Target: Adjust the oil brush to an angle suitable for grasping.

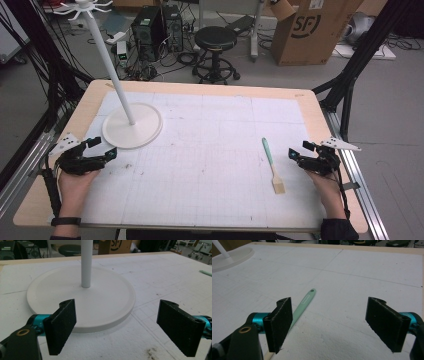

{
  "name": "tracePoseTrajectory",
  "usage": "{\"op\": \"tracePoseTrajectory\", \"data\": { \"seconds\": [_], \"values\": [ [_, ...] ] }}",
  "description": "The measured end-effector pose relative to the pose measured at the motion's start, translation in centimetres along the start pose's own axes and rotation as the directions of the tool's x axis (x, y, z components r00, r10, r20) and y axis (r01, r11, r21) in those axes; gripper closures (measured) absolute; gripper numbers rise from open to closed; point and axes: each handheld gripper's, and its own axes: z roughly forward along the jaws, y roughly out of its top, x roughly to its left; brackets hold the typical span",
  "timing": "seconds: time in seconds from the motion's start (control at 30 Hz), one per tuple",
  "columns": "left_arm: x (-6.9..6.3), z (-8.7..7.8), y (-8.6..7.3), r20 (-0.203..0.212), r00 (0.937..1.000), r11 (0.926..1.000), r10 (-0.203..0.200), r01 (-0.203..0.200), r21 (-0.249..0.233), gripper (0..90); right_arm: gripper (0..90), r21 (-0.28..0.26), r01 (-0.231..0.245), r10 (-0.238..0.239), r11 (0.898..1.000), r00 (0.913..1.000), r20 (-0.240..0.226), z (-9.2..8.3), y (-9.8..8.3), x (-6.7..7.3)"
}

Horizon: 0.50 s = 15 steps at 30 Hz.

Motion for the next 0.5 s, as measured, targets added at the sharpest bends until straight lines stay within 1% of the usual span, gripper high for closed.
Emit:
{"op": "tracePoseTrajectory", "data": {
  "seconds": [0.13, 0.27, 0.5],
  "values": [
    [0.02, -0.01, 0.0, 0.008, 1.0, 1.0, -0.004, 0.004, -0.005, 16.7, 21.0, -0.001, 0.001, -0.001, 1.0, 1.0, -0.001, -0.02, 0.0, -0.03],
    [-0.01, 0.0, -0.02, 0.016, 0.9999, 1.0, 0.001, -0.001, 0.006, 17.0, 21.0, -0.001, 0.002, -0.002, 1.0, 1.0, -0.001, -0.01, 0.02, -0.09],
    [-0.06, -0.1, 0.01, 0.016, 0.9998, 0.9999, 0.011, -0.011, 0.01, 17.4, 21.1, -0.001, -0.001, 0.001, 1.0, 1.0, 0.0, 0.03, 0.02, -0.17]
  ]
}}
